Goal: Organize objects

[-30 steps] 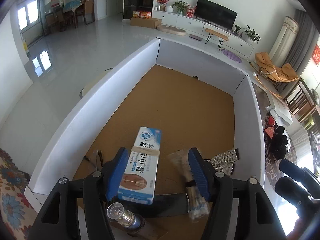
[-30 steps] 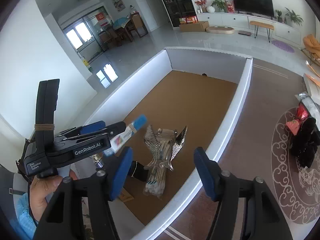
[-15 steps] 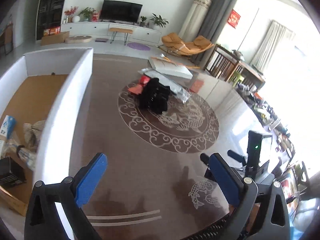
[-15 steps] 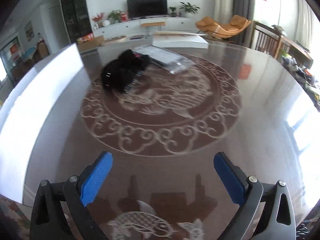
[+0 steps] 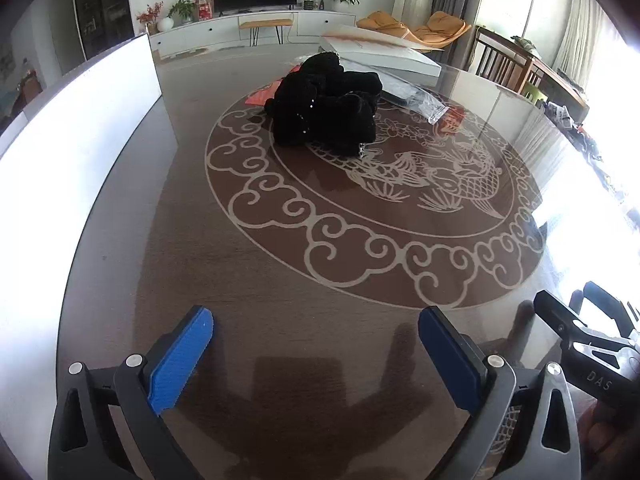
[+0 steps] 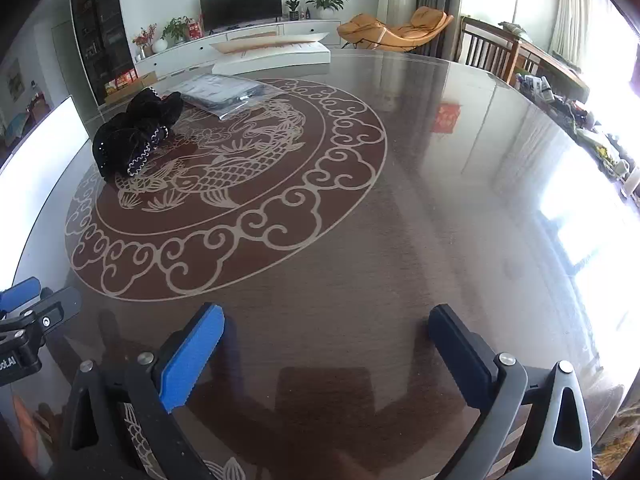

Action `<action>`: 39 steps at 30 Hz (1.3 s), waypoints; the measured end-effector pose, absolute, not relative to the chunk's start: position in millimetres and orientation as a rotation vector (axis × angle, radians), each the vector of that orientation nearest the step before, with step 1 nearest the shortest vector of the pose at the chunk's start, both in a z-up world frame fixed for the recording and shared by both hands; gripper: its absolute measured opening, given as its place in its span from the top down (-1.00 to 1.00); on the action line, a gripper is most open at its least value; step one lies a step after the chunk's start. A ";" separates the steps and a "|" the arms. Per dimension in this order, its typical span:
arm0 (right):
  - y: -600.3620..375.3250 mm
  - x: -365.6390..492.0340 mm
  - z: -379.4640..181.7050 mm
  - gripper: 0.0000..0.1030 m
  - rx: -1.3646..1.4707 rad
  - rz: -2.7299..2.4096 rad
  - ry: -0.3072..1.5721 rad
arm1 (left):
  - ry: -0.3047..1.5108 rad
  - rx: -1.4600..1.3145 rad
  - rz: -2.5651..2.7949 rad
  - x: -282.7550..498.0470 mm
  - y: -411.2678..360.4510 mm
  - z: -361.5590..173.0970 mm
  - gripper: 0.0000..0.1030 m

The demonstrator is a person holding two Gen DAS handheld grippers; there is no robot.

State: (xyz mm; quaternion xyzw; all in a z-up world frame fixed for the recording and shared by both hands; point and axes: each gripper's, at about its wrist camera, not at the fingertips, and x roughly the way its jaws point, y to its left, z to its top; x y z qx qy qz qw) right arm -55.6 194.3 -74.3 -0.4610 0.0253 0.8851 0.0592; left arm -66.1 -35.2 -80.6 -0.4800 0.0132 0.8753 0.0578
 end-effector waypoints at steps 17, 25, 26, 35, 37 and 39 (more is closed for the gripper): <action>181.5 -58.2 -75.6 -1.00 -1.396 2.694 0.066 | 0.071 -1.396 2.718 -66.8 -33.8 -83.8 -1.00; 181.7 -57.9 -75.4 -1.00 -1.396 2.691 0.068 | 0.070 -1.396 2.718 -66.8 -33.9 -83.8 -1.00; 181.4 -57.8 -75.3 -1.00 -1.395 2.691 0.067 | 0.070 -1.396 2.718 -66.8 -34.0 -83.8 -1.00; 181.0 -57.6 -75.6 -1.00 -1.395 2.691 0.068 | 0.070 -1.396 2.718 -66.7 -34.1 -84.0 -1.00; 181.0 -57.6 -75.6 -1.00 -1.395 2.691 0.067 | 0.070 -1.396 2.718 -66.7 -34.1 -83.8 -1.00; 181.1 -57.7 -75.6 -1.00 -1.395 2.691 0.067 | 0.070 -1.396 2.718 -66.8 -34.1 -84.1 -1.00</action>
